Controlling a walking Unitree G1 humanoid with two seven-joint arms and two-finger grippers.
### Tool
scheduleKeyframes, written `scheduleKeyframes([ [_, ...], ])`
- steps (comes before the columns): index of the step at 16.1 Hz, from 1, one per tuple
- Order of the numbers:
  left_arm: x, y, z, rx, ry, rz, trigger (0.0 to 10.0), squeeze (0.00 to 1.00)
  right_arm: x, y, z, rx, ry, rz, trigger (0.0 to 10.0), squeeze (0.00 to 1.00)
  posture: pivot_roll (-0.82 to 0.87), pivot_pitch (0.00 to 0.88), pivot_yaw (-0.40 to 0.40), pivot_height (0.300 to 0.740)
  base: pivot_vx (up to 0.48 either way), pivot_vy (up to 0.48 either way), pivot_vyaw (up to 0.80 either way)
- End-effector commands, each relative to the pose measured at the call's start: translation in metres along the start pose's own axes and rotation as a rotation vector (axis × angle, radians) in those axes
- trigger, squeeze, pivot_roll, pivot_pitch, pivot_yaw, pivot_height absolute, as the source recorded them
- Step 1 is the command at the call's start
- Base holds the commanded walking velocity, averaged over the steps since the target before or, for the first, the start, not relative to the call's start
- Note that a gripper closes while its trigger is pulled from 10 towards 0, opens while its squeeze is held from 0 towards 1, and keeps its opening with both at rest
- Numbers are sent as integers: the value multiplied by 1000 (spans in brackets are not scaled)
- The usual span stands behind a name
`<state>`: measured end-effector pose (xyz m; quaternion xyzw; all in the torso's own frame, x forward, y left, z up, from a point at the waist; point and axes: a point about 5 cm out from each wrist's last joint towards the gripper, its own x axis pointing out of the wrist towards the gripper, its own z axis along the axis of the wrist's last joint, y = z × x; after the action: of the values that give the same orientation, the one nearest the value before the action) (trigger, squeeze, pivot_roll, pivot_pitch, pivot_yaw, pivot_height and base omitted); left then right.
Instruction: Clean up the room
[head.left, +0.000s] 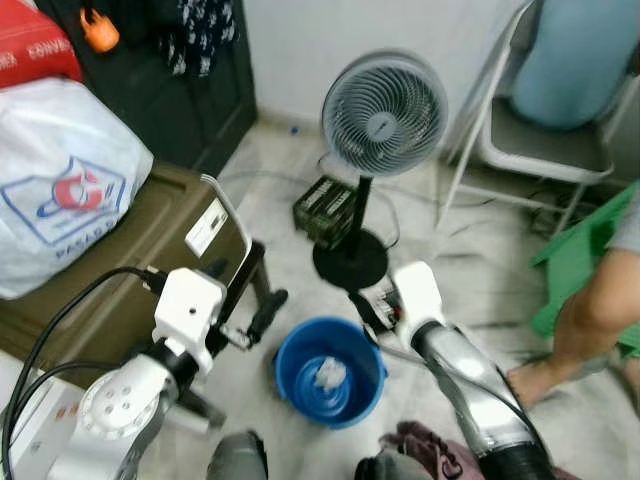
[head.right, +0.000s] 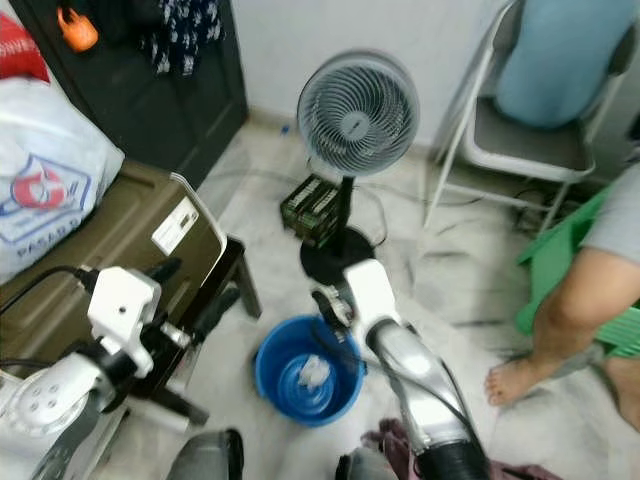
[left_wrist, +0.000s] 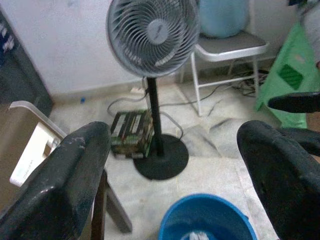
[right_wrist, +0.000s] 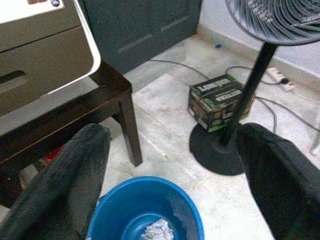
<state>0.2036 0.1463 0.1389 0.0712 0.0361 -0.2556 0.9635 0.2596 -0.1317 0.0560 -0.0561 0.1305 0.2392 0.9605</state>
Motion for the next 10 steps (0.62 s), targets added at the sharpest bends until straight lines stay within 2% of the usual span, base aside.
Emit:
scheduleKeyframes([
  [1,7,-1,-2,17,-6,-5,10000,0,-6,0,7,-28,-22,23,10000,1000,-40,0,28,740,0,0,0],
  [2,16,-1,-2,27,-24,-11,10000,0,-14,-14,4,-46,-9,-16,10000,996,-60,0,33,740,0,0,0],
  [3,19,0,-2,29,-28,-10,10000,0,-15,-17,4,-46,-3,-26,10000,125,-66,0,36,740,0,0,0],
  [4,25,3,-3,52,-47,23,10000,0,-29,-26,12,-78,-12,-67,10000,0,-74,0,39,740,0,0,0],
  [7,21,12,-9,71,-45,141,10000,0,-31,-35,26,-88,-44,-173,10000,0,-82,0,40,740,0,0,0],
  [8,18,16,-14,69,-44,232,10000,0,-31,-37,31,-95,-54,-248,10000,0,-83,0,39,740,0,0,0],
  [10,15,23,-16,65,-77,366,10000,0,-31,-41,32,-23,-70,-398,10000,0,-82,0,36,740,0,0,0],
])
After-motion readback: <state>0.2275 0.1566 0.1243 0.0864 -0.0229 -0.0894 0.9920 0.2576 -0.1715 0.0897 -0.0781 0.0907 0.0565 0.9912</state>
